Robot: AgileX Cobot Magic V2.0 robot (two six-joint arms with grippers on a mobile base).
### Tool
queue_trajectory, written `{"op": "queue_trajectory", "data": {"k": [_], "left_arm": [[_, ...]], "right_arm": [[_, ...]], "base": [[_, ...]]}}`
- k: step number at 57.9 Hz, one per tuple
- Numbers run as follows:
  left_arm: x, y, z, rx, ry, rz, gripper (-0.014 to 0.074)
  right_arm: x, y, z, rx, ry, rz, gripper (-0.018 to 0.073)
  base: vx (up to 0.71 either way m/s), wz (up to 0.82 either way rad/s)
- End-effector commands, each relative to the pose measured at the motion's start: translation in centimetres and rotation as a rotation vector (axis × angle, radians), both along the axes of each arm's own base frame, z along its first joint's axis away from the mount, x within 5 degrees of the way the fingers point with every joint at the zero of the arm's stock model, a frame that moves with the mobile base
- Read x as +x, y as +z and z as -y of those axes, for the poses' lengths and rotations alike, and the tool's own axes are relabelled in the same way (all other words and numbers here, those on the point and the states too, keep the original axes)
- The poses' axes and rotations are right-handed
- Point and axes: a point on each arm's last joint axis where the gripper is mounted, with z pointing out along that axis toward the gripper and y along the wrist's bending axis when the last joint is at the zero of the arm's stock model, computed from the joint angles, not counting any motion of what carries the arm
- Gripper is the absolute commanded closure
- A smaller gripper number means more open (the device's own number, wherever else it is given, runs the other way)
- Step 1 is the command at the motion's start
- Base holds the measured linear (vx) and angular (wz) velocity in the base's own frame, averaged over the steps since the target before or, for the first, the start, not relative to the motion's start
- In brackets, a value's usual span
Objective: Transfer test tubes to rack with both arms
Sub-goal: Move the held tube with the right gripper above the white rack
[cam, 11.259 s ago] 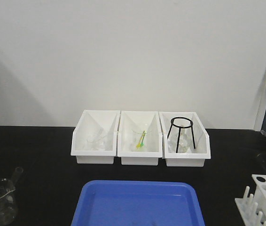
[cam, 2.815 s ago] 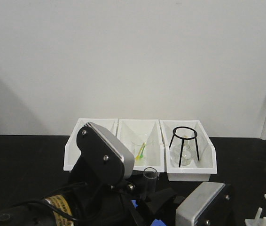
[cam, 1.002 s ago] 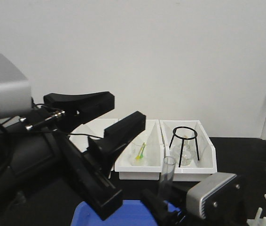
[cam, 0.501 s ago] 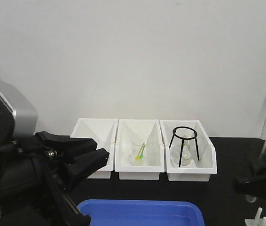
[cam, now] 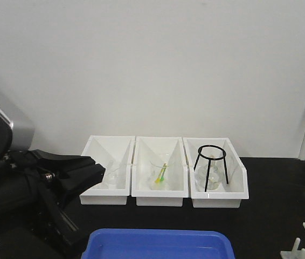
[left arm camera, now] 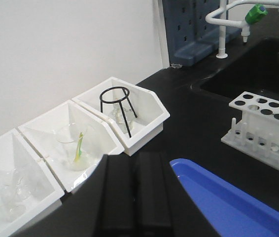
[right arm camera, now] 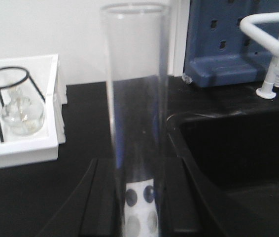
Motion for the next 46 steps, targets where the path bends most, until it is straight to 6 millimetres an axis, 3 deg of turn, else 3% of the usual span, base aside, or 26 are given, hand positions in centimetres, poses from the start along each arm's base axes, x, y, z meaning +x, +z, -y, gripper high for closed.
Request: {"op": "queue_trajectory", "data": {"k": [1,11,26,46], "left_arm": [[-0.1,2.1,-0.6,-0.072,0.023,0.091,0.0528],[0.2,2.0,-1.0,-0.064,0.047,0.087,0.0528],[0.4,2.0,-1.2,-0.067,0.059,0.085,0.0528],[0.4,2.0,-1.2,-0.066,0.059,0.084,0.0528]], "right_arm": [[0.1,2.1,0.3,-0.062,-0.008,0.104,0.0565],[0.0,1.8,0.3,-0.064,-0.015,0.112,0.0565],[-1.4,-0.4,0.7,-0.006,-0.098,0.271,0.0565],[0.4,-1.5,0.0,-0.009,0.015,0.308,0.0565]], "base": [[0.0,0.0],[0.0,0.0],[0.0,0.0],[0.0,0.0]]}}
